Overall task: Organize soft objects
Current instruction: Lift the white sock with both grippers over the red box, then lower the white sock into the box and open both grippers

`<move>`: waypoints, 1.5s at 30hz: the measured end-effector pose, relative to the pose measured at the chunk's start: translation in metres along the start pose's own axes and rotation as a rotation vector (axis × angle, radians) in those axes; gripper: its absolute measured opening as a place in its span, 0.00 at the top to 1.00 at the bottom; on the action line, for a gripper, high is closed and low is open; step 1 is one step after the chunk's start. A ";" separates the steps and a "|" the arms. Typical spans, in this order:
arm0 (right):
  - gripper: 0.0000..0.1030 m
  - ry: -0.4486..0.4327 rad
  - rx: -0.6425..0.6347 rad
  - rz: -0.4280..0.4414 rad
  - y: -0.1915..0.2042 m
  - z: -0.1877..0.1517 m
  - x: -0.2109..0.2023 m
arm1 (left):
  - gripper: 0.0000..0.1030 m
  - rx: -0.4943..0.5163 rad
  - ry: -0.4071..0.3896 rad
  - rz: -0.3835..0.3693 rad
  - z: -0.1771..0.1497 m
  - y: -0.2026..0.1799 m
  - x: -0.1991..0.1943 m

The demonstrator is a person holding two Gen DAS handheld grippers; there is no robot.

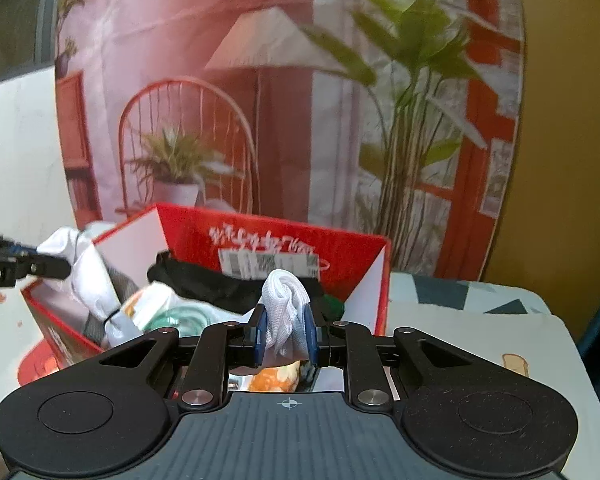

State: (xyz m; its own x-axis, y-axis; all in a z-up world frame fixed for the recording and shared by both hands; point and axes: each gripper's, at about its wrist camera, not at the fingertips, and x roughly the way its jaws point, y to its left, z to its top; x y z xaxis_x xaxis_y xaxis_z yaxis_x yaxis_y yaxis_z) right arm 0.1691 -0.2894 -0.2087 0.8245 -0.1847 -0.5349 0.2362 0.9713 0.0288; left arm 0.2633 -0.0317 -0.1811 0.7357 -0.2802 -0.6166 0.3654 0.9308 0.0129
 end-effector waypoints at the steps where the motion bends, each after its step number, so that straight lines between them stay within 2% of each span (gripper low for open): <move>1: 0.82 0.010 -0.010 -0.002 0.001 -0.001 0.002 | 0.91 0.004 0.010 0.002 0.000 0.000 0.003; 11: 0.82 0.075 0.009 0.021 -0.004 -0.009 0.010 | 0.91 0.030 0.049 -0.038 -0.003 -0.010 0.014; 20: 0.82 0.103 0.004 0.049 0.003 -0.015 0.013 | 0.90 0.056 0.072 -0.034 -0.006 -0.013 0.023; 35: 0.82 0.115 0.016 0.046 0.005 -0.013 0.015 | 0.89 -0.003 0.054 -0.063 -0.004 -0.005 0.020; 37: 0.82 0.120 0.023 0.043 0.004 -0.014 0.016 | 0.85 -0.013 0.056 -0.062 -0.004 -0.004 0.020; 39: 0.81 0.123 0.032 0.035 0.002 -0.014 0.015 | 0.64 -0.029 0.051 -0.063 -0.003 -0.003 0.019; 41: 0.78 0.123 0.045 0.030 -0.002 -0.014 0.014 | 0.55 -0.044 0.045 -0.071 -0.001 -0.001 0.017; 43: 0.77 0.116 0.061 0.018 -0.005 -0.013 0.012 | 0.52 -0.052 0.040 -0.068 0.001 0.000 0.015; 45: 0.75 0.098 0.069 0.003 -0.007 -0.010 0.009 | 0.34 -0.061 0.020 -0.059 0.003 0.001 0.011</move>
State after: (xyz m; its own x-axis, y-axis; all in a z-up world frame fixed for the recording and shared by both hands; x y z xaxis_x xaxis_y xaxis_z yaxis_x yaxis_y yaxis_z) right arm 0.1697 -0.2966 -0.2221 0.7719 -0.1626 -0.6146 0.2713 0.9585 0.0871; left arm 0.2738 -0.0351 -0.1854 0.7020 -0.3308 -0.6306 0.3721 0.9255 -0.0713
